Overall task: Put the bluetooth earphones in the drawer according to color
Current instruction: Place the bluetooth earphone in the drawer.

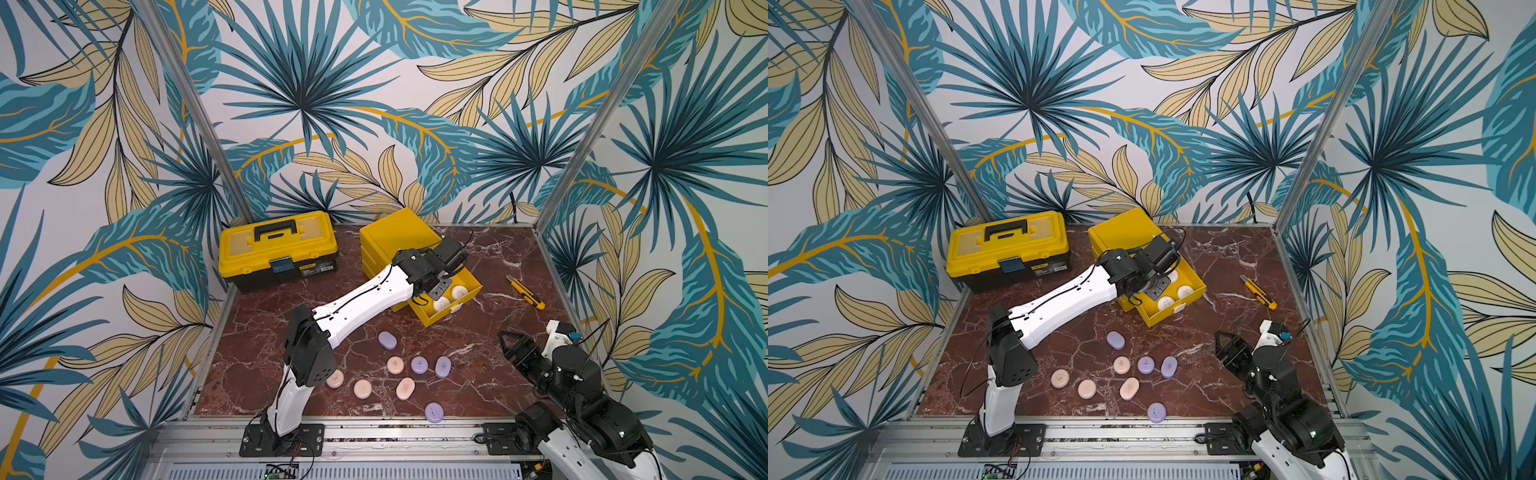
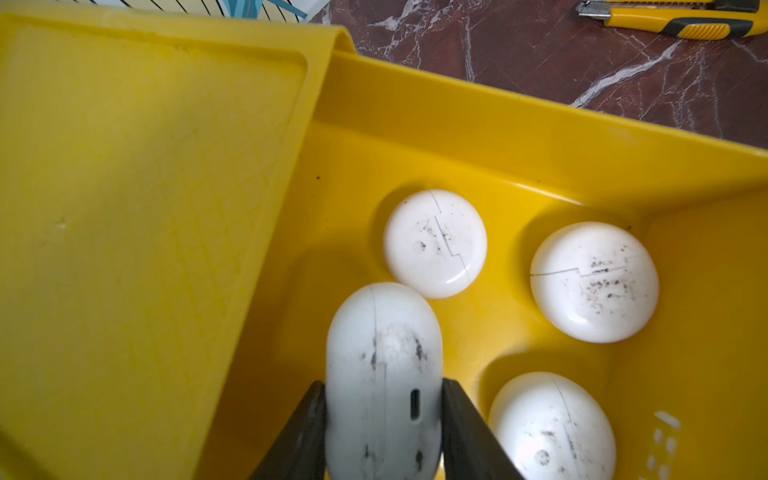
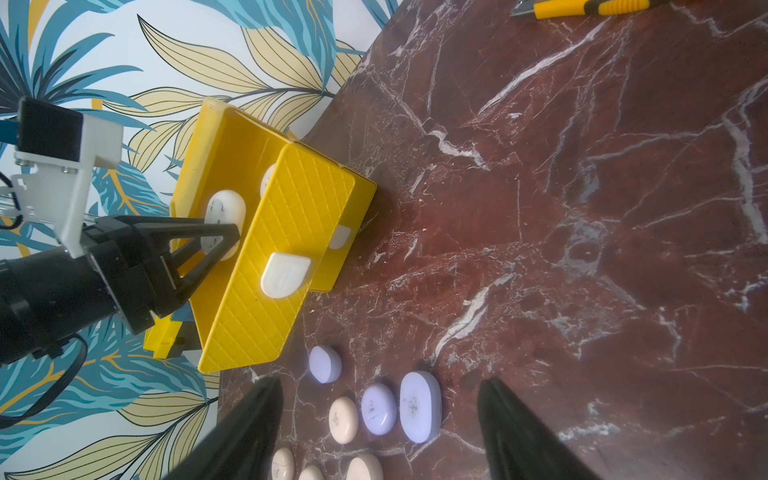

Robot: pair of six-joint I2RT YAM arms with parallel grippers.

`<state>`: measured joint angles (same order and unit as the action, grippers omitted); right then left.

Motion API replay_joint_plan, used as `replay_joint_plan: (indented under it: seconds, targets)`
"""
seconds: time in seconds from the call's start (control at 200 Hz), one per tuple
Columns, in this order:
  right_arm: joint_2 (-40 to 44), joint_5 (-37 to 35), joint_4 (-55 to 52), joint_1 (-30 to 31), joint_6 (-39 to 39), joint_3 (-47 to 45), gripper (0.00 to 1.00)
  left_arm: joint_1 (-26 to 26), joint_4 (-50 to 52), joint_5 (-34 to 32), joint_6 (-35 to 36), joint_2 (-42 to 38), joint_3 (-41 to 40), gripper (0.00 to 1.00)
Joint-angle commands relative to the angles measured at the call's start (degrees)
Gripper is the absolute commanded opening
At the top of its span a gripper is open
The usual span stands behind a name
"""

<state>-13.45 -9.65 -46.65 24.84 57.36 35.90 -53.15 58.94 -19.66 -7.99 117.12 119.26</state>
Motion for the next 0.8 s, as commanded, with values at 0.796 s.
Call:
replay_joint_plan:
  seconds: [0.796]
  targets:
    - [0.4, -0.9, -0.6, -0.2, -0.4, -0.7, 0.79, 0.6, 3.6, 2.3, -2.2, 2.0, -2.2, 0.45]
